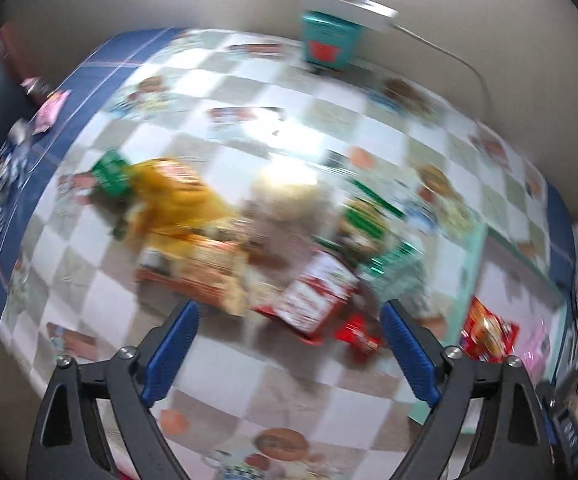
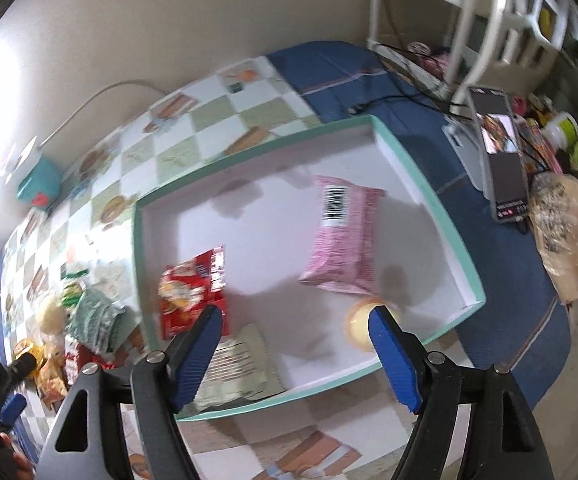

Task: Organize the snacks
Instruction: 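Release the jelly cup into the tray while the left tool releases the white packet, then move the right tool to the small red candy packet while the left tool reaches the cream bread bag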

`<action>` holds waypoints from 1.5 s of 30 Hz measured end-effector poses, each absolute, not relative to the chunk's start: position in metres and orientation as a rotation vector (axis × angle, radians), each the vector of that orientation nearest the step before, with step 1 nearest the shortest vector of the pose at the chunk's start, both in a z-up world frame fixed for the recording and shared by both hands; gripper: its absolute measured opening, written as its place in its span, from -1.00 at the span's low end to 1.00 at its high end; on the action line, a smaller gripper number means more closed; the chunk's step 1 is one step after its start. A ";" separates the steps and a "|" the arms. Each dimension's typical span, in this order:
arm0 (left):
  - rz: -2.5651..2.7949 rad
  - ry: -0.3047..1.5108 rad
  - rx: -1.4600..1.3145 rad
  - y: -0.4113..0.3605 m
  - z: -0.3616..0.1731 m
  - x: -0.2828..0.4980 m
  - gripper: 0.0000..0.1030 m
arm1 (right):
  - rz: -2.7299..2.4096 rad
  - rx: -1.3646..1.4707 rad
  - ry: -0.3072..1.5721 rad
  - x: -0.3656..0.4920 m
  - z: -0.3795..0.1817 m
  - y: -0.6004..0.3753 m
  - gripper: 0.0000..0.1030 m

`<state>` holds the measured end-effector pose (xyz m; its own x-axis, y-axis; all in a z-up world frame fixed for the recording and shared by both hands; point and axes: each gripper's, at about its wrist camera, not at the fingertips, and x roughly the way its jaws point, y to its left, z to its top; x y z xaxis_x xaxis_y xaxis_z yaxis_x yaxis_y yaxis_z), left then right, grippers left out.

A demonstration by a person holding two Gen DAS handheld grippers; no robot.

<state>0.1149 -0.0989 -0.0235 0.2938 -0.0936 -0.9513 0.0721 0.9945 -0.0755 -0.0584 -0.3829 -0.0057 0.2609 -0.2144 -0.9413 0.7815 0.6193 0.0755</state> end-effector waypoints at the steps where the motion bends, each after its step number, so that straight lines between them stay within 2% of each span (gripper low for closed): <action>1: -0.087 1.268 -0.039 -0.088 -0.023 0.119 0.84 | -0.724 0.602 1.113 -0.055 -0.005 -0.378 0.53; 10: 0.090 1.255 -0.184 0.000 -0.022 0.143 0.84 | -0.610 0.494 1.131 -0.016 -0.001 -0.321 0.53; 27: 0.203 1.239 -0.272 0.078 -0.025 0.163 0.84 | -0.470 0.415 1.184 0.043 -0.017 -0.236 0.53; 35: 0.155 1.289 -0.248 0.073 -0.040 0.171 0.84 | -0.476 0.438 1.235 0.052 -0.040 -0.230 0.53; 45: -0.006 1.379 -0.157 0.028 -0.067 0.177 0.84 | -0.453 0.469 1.305 0.060 -0.070 -0.226 0.53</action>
